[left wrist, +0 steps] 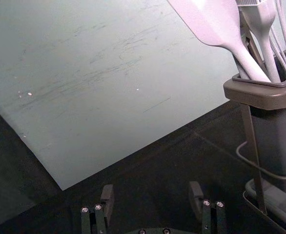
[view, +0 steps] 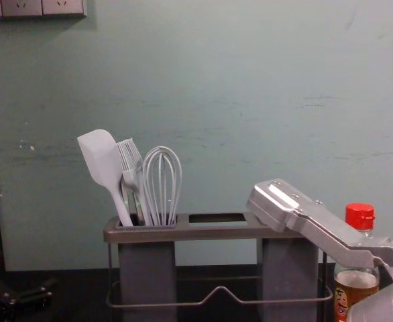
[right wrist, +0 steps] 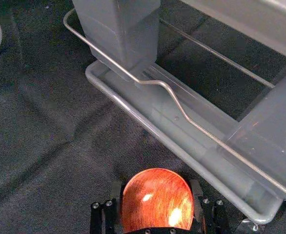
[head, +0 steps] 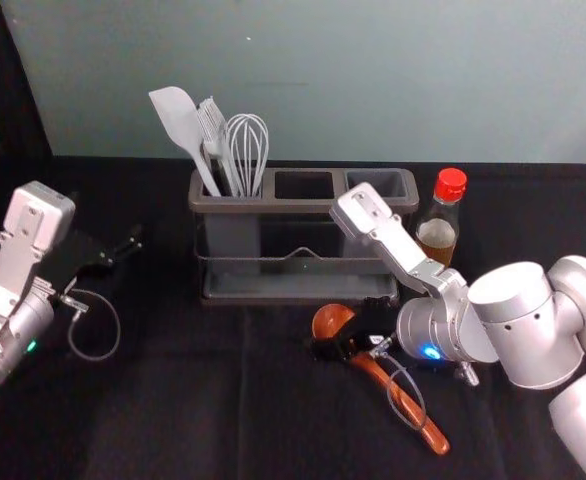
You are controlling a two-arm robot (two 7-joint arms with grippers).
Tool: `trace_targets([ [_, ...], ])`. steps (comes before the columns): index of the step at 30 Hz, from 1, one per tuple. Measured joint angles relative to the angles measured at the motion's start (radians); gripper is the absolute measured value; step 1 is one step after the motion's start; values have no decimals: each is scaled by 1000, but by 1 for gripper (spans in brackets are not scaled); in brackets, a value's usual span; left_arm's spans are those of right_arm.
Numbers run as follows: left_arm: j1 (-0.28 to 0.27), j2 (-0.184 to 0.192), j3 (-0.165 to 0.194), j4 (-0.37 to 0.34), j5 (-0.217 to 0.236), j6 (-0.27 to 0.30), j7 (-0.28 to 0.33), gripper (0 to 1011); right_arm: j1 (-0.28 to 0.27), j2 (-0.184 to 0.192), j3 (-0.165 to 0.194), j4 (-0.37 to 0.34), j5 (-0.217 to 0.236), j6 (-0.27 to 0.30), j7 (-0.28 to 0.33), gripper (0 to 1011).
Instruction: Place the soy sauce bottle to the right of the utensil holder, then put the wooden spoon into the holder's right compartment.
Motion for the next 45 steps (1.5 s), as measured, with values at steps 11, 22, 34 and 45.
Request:
trace_targets([
  [11, 0, 0, 0, 0, 0, 0, 0, 1005, -46, 23, 31, -81, -9, 17, 14, 840],
  [22, 0, 0, 0, 0, 0, 0, 0, 1005, -88, 76, 64, -205, 2, 94, 56, 840],
  [34, 0, 0, 0, 0, 0, 0, 0, 1005, -150, 159, 104, -363, 9, 156, 76, 840],
  [45, 0, 0, 0, 0, 0, 0, 0, 1005, -176, 184, 122, -400, 15, 161, 89, 840],
])
